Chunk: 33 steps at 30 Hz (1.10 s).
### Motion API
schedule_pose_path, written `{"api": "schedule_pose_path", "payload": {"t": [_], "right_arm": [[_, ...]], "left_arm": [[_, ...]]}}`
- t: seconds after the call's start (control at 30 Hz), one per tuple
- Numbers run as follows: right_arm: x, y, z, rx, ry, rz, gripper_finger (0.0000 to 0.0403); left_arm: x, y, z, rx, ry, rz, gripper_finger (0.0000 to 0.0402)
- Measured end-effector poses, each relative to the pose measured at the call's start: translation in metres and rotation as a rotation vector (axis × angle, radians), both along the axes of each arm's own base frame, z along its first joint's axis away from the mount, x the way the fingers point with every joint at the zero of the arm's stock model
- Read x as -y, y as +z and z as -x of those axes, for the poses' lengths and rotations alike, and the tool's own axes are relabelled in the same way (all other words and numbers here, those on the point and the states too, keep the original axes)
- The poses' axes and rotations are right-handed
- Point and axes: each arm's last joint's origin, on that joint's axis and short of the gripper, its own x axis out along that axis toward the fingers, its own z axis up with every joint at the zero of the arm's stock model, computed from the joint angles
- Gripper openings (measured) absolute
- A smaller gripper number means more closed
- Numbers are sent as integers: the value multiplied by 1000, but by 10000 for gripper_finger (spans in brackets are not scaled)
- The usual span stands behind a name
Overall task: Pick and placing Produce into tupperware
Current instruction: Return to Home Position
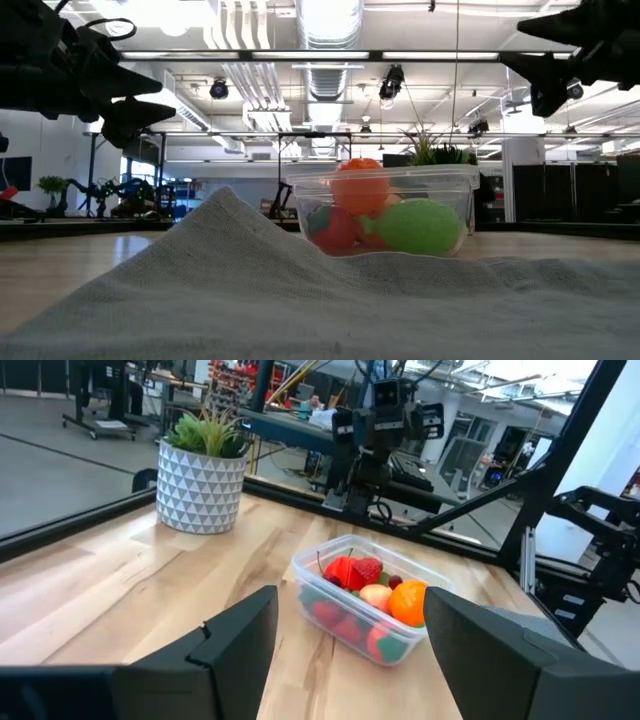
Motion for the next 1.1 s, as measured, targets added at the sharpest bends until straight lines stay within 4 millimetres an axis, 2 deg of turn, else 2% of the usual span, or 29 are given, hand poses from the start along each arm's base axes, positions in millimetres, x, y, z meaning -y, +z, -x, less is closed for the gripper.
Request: {"api": "schedule_pose_path", "payload": {"t": [0.1,0.2,0.53,1.1], "right_arm": [[0,0,0,-9,-27,129,206],[0,0,0,-13,-38,183,206],[0,0,0,-6,-18,90,206],[0,0,0,-6,-18,88,206]], "left_arm": [[0,-1,0,-6,0,0,238],[0,-1,-1,-12,0,1,238],[0,-1,-1,-11,0,1,238],[0,-1,-1,-12,0,1,238]]}}
